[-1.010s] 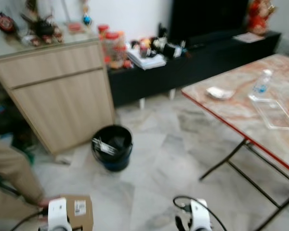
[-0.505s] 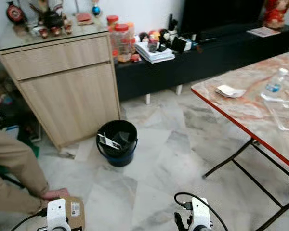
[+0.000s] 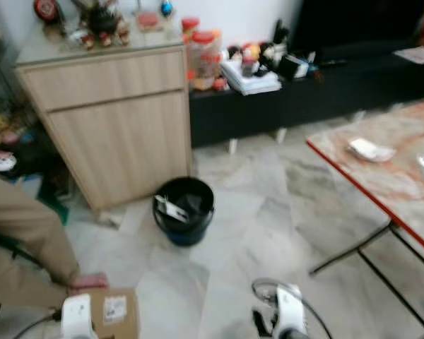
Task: Picking trash to rubbish bin
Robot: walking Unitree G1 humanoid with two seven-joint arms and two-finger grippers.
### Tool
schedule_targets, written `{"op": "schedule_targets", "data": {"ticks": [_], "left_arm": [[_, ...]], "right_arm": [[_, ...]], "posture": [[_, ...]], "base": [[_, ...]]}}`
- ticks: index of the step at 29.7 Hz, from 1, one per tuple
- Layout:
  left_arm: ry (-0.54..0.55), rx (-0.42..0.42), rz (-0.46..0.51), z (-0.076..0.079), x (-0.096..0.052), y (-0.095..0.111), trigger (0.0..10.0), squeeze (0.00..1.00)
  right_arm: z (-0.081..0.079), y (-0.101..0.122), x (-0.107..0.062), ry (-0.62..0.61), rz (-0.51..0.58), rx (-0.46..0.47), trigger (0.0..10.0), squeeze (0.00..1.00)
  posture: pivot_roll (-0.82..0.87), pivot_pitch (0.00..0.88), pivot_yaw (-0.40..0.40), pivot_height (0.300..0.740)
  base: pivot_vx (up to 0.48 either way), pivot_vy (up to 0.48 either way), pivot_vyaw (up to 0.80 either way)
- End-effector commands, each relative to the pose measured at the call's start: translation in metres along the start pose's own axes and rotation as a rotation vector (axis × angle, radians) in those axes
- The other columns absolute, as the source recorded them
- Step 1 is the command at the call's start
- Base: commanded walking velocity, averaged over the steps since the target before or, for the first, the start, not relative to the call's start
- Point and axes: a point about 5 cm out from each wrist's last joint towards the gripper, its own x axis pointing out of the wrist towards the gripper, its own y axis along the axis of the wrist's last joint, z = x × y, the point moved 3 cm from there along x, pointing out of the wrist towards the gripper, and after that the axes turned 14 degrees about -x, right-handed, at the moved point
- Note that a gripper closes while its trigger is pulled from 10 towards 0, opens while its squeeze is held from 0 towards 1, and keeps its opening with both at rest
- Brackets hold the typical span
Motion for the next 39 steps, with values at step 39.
{"op": "schedule_targets", "data": {"ticks": [39], "left_arm": [[-0.025, 0.017, 0.041, 0.0075, 0.0017, 0.0099, 10.0, 0.0]], "right_arm": [[0.0047, -0.0077, -0.0018, -0.014, -0.026, -0.004, 10.0, 0.0]], "posture": [[-0.06, 0.02, 0.013, 0.74]], "base": [[0.295, 0.0, 0.15]]}}
